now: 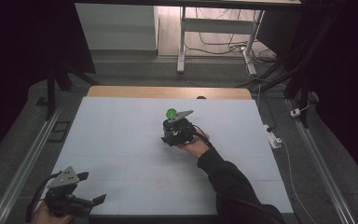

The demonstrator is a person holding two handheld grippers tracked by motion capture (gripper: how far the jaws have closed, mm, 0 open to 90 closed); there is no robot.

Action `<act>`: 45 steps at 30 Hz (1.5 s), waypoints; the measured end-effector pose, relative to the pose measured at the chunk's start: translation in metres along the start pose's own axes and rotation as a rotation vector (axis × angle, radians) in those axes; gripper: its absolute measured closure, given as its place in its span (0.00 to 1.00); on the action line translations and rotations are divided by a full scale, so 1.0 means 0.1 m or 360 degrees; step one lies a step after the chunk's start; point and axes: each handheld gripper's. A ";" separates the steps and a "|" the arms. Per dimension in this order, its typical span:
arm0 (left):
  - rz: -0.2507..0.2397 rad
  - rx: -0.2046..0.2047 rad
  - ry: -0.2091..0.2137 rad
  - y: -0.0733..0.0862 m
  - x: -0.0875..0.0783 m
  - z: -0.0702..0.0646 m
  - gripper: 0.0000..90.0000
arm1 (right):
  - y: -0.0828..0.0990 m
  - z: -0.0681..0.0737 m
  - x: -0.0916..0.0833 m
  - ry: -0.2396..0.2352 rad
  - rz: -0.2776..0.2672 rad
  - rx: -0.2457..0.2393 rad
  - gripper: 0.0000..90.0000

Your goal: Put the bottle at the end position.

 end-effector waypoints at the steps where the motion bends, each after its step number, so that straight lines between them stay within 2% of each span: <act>1: -0.0001 0.0000 0.0001 0.00 0.00 0.00 0.00 | 0.00 0.01 -0.03 -0.0001 -0.0021 0.0006 0.33; 4: -0.0001 -0.0003 0.0002 0.00 0.00 0.00 0.00 | -0.01 0.04 -0.05 0.0044 -0.0017 -0.0001 0.30; 9: -0.0005 -0.0008 0.0002 0.00 0.00 0.01 0.00 | 0.00 0.05 -0.11 0.0037 -0.0028 0.0018 0.23; 14: -0.0011 -0.0033 0.0003 0.00 -0.01 0.02 0.00 | 0.02 0.04 -0.16 0.0031 -0.0039 0.0053 0.21; 20: 0.0007 -0.0064 -0.0022 0.00 0.00 0.03 0.00 | 0.06 0.03 -0.24 0.0042 -0.0042 0.0060 0.18; 25: 0.0036 -0.0084 -0.0061 -0.01 0.02 0.02 0.00 | 0.08 0.05 -0.31 0.0022 -0.0038 0.0083 0.17; 30: 0.0069 -0.0089 -0.0101 -0.01 0.02 0.03 0.00 | 0.07 0.13 -0.40 -0.0007 -0.0051 0.0069 0.15; 40: 0.0076 -0.0090 -0.0106 -0.01 0.02 0.03 0.00 | 0.13 0.25 -0.59 -0.0052 -0.0092 0.0109 0.10; 45: 0.0078 -0.0087 -0.0106 -0.01 0.02 0.03 0.00 | 0.19 0.31 -0.70 -0.0061 -0.0096 0.0132 0.04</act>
Point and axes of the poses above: each handheld gripper's, and its own axes: x roughly forward along the jaws, y roughly out of its underside, z roughly to its left, and after that the axes turned 3 degrees about z, right-handed
